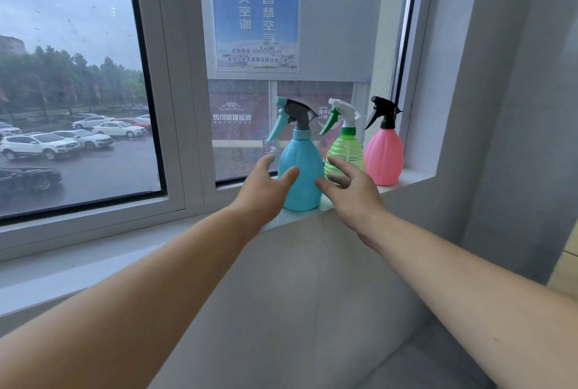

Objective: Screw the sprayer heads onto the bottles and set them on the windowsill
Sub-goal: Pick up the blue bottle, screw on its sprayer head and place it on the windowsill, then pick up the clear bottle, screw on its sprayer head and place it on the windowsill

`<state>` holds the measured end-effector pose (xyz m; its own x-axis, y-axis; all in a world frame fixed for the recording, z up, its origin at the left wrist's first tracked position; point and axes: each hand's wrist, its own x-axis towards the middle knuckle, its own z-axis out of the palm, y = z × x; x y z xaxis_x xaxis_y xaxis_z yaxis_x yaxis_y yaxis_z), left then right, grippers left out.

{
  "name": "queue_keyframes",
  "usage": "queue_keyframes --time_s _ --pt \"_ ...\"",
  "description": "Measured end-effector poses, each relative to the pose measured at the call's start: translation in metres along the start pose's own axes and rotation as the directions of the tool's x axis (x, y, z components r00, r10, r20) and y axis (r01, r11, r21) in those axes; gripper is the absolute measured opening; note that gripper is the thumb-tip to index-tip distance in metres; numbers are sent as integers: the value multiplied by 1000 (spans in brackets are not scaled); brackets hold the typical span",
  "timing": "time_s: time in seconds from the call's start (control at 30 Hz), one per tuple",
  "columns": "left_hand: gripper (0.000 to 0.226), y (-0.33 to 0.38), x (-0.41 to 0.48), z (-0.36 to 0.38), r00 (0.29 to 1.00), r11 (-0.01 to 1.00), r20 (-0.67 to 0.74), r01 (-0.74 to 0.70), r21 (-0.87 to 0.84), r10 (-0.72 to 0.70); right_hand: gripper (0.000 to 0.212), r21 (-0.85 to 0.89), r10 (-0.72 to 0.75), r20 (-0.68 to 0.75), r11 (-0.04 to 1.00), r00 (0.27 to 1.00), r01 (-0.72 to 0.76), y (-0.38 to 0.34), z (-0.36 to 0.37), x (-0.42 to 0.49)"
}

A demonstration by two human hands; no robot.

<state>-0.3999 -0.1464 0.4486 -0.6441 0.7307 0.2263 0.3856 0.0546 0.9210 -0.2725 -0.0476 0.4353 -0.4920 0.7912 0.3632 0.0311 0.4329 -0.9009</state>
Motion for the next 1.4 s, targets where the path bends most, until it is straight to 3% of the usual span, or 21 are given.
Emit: queue_keyframes --time_s 0.1,0.2,0.3,0.43,0.53,0.67,0.83,0.97,1.2,1.4 --pt "68 1 -21 -1 993 999 -110 -43 21 45 53 -5 -4 -21 1000 1000 4 5 -13 -16" --pt "54 -3 -55 9 945 977 -249 -207 49 212 41 6 23 -45 1000 999 -23 21 -30 -40" --pt "43 -13 -87 34 946 965 -193 -263 18 261 25 9 63 -73 998 995 -63 49 -49 -66" --pt "37 -40 -102 74 992 992 20 -120 -23 121 17 12 135 -84 991 987 -135 85 -73 -95" --pt "39 -68 -104 104 979 997 205 4 82 -21 17 -16 223 -76 974 972 -225 118 -89 -113" --pt "45 -125 -109 145 880 949 384 193 251 -281 6 -92 374 -32 922 927 -375 183 -103 -137" --pt "55 -207 -122 185 683 798 518 160 582 -515 1 -220 554 19 814 833 -537 276 -106 -169" --pt "65 -259 -126 215 567 742 557 154 653 -607 8 -241 681 -2 711 733 -661 347 -98 -187" --pt "73 -346 -131 264 489 667 497 272 694 -717 17 -258 783 -33 594 621 -762 459 -72 -188" --pt "87 -404 -137 295 429 608 445 407 681 -786 45 -359 777 -31 579 629 -732 518 -39 -172"
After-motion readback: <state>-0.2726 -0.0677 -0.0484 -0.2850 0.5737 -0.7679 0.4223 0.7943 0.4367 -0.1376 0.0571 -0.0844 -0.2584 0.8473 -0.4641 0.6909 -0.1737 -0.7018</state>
